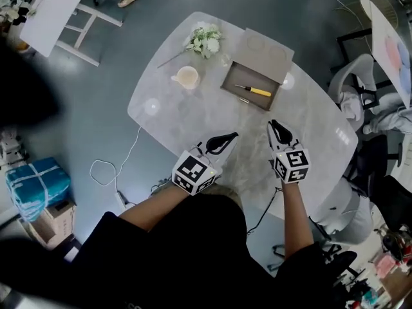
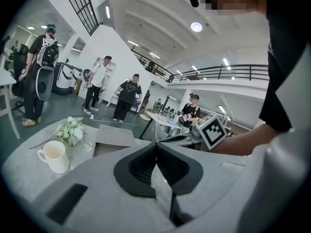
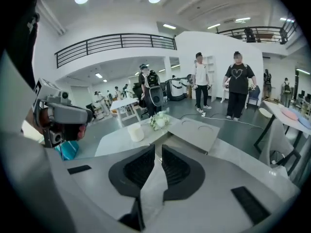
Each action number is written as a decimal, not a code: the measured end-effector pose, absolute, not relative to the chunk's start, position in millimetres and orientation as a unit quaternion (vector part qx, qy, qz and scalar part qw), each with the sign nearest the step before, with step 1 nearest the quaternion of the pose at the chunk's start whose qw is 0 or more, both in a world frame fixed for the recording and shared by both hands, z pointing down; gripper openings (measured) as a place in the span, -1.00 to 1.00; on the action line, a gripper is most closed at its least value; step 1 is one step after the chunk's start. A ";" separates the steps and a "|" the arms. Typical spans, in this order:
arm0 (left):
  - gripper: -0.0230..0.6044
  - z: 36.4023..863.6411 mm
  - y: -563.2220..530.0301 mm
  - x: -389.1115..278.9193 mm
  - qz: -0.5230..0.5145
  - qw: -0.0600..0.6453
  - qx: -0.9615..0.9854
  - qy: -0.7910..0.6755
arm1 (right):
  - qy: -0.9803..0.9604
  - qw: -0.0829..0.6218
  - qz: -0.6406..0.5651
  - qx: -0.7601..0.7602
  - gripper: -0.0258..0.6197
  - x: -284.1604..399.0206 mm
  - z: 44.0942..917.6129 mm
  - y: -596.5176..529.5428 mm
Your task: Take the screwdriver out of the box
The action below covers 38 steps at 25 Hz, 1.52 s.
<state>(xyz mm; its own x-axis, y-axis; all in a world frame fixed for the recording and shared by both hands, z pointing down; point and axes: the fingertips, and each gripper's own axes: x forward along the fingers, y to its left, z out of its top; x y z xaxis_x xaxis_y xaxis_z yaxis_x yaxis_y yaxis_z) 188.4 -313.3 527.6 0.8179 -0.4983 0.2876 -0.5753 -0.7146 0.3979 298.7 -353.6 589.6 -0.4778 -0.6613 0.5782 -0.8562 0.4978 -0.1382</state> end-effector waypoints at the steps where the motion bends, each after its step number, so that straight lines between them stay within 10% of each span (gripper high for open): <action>1: -0.88 530.4 -317.1 190.9 0.082 0.242 0.922 -0.291 | -0.835 0.246 0.206 0.447 -0.88 299.3 599.0 -362.6; 18: -0.88 573.3 -344.1 163.9 0.100 0.283 0.888 -0.349 | -0.822 0.494 0.097 0.266 -0.52 306.5 762.6 -461.3; 38: -0.88 593.1 -333.6 101.3 0.115 0.301 0.858 -0.401 | -0.794 0.562 0.073 0.220 -0.69 306.7 803.6 -460.6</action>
<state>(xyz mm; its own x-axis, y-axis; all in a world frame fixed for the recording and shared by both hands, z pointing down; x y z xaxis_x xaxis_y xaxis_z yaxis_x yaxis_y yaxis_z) 101.3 -333.6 593.1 0.6527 -0.6181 0.4381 -0.7564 -0.4986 0.4235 306.7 -460.6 803.6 -0.2709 -0.2673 0.9248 -0.4306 0.8929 0.1319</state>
